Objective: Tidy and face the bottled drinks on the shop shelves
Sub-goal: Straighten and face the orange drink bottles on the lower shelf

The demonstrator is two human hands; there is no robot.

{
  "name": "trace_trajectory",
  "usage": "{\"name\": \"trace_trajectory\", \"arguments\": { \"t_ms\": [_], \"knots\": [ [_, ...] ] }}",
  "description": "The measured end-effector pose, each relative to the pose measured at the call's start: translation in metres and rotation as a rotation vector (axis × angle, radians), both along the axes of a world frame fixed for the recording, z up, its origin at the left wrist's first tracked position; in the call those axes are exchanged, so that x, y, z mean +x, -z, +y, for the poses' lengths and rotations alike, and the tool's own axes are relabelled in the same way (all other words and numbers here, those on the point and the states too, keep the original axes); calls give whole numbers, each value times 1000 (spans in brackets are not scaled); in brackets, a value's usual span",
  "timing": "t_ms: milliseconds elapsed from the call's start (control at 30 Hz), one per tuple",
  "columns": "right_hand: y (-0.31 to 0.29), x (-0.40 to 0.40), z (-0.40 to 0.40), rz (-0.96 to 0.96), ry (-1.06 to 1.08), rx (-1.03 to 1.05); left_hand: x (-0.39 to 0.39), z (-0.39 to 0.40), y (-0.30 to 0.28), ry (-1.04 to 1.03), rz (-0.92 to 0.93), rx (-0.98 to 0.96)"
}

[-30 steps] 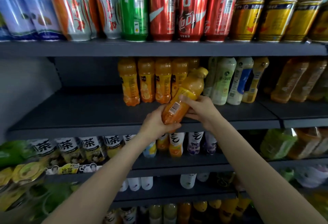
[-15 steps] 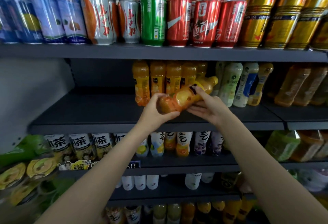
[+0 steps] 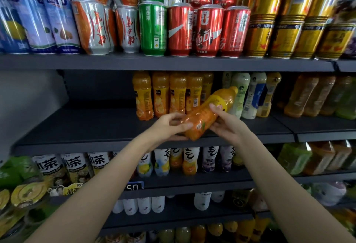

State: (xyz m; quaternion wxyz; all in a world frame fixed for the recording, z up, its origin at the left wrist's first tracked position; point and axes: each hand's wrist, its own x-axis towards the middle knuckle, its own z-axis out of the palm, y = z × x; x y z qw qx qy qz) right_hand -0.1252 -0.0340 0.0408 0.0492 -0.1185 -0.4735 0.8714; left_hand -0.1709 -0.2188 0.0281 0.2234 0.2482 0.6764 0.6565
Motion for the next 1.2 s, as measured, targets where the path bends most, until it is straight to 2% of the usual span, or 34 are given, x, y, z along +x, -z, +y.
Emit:
{"name": "trace_trajectory", "arguments": {
  "t_ms": [100,167,233,333,600,800,967,1200],
  "knots": [
    [2,5,7,-55,-28,191,-1,3,9,-12,195,-158],
    [3,5,8,-101,15,276,-3,5,15,-58,417,-277],
    [5,4,7,-75,86,297,-2,8,20,-90,603,-337],
    [5,3,4,24,148,336,-4,10,24,-129,723,-347],
    [8,6,-2,311,9,606,-12,11,30,-142,594,-376],
    [9,0,-2,358,-50,683,-17,14,31,-163,572,-374],
    [7,-11,-2,398,-152,802,-21,21,30,-233,599,-293],
    [12,-38,-14,379,-105,773,-32,30,39,-410,542,-243]
  ]
}}
